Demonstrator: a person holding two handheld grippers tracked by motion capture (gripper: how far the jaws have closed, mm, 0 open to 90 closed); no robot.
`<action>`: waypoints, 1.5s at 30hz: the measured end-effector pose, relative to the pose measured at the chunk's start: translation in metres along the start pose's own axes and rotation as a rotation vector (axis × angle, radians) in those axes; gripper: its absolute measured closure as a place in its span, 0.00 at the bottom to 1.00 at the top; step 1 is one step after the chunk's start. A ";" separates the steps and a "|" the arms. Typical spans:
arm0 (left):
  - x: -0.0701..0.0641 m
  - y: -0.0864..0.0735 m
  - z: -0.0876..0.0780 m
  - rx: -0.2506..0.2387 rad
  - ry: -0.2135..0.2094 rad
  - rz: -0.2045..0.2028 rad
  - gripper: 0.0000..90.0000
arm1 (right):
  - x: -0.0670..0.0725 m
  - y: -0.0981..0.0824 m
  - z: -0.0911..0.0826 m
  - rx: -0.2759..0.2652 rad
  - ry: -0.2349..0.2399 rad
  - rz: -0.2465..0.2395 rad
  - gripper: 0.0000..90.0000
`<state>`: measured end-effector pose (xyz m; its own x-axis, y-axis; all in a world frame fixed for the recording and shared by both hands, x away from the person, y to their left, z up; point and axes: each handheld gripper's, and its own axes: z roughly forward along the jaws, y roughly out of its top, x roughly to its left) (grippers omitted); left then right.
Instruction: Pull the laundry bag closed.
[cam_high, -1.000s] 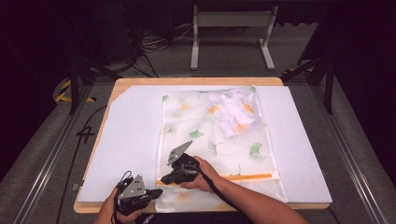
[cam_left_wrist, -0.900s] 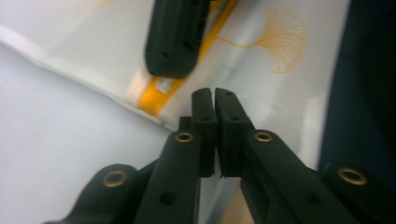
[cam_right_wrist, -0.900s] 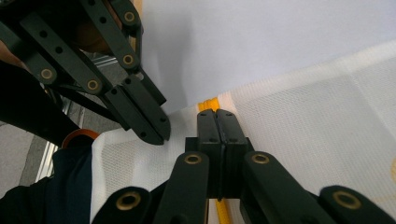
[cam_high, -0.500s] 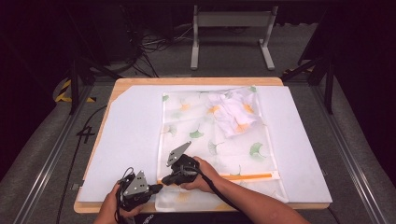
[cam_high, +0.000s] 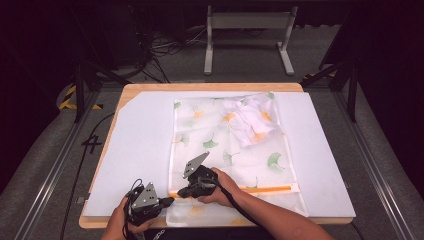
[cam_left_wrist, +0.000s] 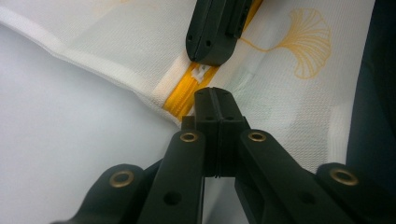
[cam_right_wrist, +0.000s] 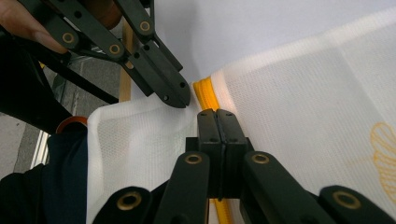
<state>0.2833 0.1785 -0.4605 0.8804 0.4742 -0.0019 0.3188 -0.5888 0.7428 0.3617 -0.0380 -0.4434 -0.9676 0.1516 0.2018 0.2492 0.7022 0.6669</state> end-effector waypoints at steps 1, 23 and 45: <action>0.000 0.000 0.000 -0.001 -0.001 -0.001 1.00 | 0.000 0.000 0.000 0.002 -0.004 -0.004 1.00; 0.001 0.000 0.000 -0.002 -0.006 0.002 1.00 | 0.001 -0.011 -0.016 0.012 -0.032 -0.009 1.00; 0.001 0.000 0.000 -0.001 -0.006 0.009 1.00 | 0.001 -0.017 -0.028 0.017 -0.049 -0.017 1.00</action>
<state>0.2840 0.1791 -0.4607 0.8851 0.4654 0.0008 0.3106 -0.5921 0.7436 0.3580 -0.0697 -0.4346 -0.9726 0.1734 0.1549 0.2324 0.7163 0.6579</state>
